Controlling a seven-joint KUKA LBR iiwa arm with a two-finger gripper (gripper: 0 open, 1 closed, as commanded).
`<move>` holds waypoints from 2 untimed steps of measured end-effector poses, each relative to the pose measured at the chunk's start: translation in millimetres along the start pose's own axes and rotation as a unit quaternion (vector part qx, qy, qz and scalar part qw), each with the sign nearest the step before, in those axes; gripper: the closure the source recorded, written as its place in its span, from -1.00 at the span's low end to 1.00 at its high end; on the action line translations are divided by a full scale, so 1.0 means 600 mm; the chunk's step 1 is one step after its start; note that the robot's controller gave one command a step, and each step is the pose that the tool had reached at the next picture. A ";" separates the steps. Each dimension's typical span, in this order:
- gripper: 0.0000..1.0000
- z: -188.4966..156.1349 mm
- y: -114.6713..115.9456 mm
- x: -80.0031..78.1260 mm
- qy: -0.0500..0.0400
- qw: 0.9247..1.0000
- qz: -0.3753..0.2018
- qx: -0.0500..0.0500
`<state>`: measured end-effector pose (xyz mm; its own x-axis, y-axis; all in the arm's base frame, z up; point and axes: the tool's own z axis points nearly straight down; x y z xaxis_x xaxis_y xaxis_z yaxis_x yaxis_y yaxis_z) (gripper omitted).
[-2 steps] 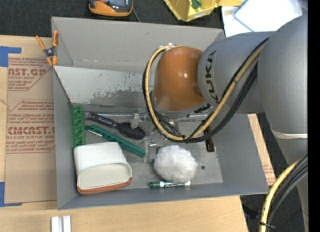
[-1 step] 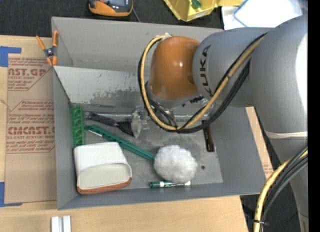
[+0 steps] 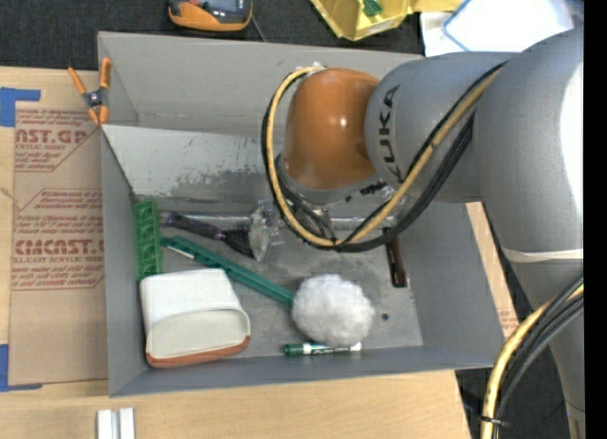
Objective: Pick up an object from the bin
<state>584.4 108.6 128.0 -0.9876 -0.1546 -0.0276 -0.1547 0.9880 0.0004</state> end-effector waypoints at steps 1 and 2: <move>1.00 -0.075 0.030 0.017 -0.003 0.983 -0.182 0.000; 1.00 -0.098 0.115 0.055 0.000 0.999 0.040 0.000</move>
Offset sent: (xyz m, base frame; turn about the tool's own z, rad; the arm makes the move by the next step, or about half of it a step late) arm -0.0510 0.0704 0.0606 0.0921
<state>539.4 171.3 185.8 -0.9967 -0.0758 -0.0281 -0.0759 0.9971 0.0030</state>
